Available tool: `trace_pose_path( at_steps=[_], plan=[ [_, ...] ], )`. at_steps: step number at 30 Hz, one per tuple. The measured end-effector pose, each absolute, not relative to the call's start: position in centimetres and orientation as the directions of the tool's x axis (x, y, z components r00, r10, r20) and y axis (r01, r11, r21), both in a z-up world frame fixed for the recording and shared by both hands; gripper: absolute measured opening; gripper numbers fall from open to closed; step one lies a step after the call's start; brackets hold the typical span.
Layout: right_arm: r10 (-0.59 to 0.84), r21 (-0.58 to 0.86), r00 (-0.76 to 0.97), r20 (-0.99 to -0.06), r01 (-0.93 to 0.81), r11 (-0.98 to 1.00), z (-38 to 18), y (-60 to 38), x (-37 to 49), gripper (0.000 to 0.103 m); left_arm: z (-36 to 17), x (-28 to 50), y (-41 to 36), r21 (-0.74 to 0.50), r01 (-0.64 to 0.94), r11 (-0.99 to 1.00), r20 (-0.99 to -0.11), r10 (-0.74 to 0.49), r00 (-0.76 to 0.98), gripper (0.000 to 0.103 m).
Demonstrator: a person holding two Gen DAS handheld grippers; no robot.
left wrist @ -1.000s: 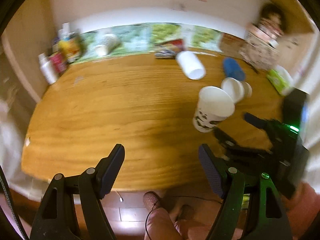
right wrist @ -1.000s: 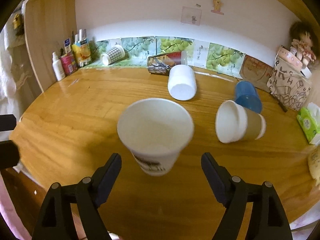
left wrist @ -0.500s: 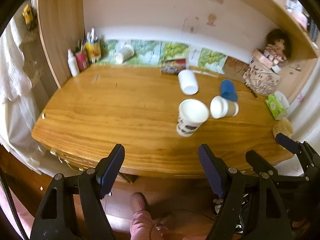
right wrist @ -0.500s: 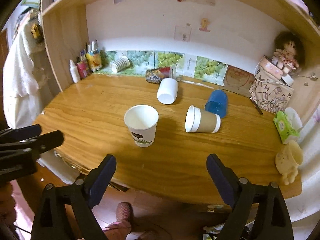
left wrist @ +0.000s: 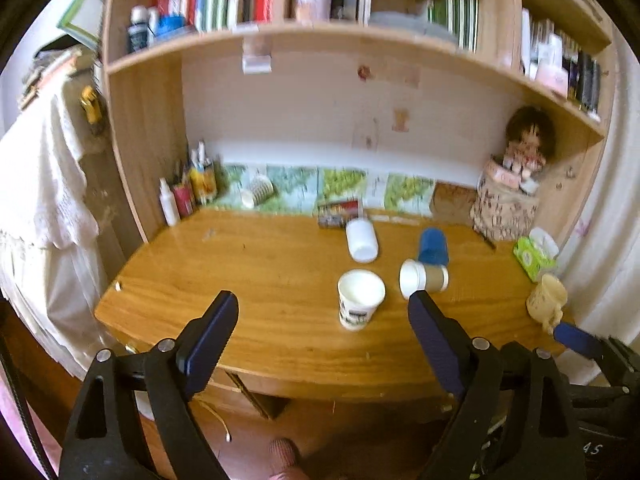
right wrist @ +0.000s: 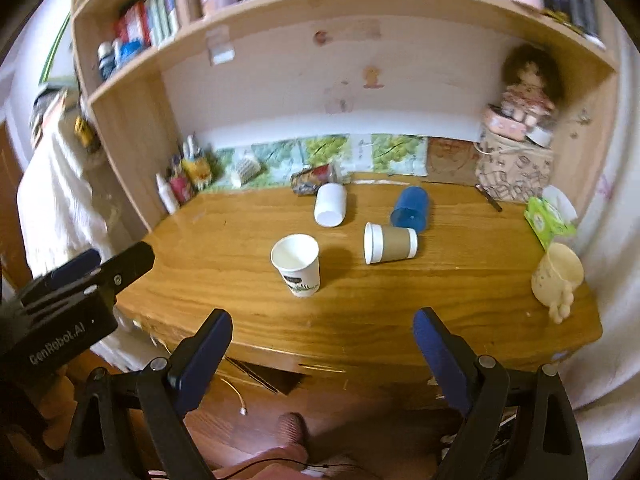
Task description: Flip cup upright
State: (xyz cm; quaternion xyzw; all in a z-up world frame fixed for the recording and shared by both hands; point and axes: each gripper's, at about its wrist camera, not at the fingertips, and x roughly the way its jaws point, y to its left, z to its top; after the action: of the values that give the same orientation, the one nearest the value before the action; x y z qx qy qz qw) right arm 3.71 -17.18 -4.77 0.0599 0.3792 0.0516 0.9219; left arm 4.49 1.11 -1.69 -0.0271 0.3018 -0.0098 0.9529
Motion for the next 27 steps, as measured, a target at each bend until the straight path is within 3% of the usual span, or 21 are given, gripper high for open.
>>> trace_pose_path(
  at_steps=[3,6,12,17,27],
  plan=[
    [0.140,0.181,0.739,-0.659,-0.025,0.983,-4.1,-17.8,2.4,0.092,-0.9,3.3,1.1,-0.057,-0.024,0.998,-0.524,-0.009,0.851,0.101],
    [0.118,0.165,0.771,-0.625,-0.017,0.986,-3.5,-17.9,1.3,0.103,-0.2,1.9,1.1,-0.052,-0.045,0.998,-0.472,0.015,0.881,0.103],
    [0.080,0.136,0.848,-0.524,-0.009,0.991,-2.3,-17.7,-1.0,0.103,0.4,-0.1,1.1,-0.039,-0.094,0.995,-0.399,0.071,0.914,0.103],
    [0.055,0.129,0.881,-0.470,0.007,0.992,-1.8,-18.1,-2.2,0.103,0.5,-0.4,0.7,-0.029,-0.081,0.996,-0.382,0.064,0.922,0.103],
    [0.030,0.139,0.882,-0.470,0.040,0.989,-2.0,-19.0,-2.5,0.103,0.3,-0.5,-1.2,0.019,-0.042,0.999,-0.383,0.046,0.923,0.103]
  ],
)
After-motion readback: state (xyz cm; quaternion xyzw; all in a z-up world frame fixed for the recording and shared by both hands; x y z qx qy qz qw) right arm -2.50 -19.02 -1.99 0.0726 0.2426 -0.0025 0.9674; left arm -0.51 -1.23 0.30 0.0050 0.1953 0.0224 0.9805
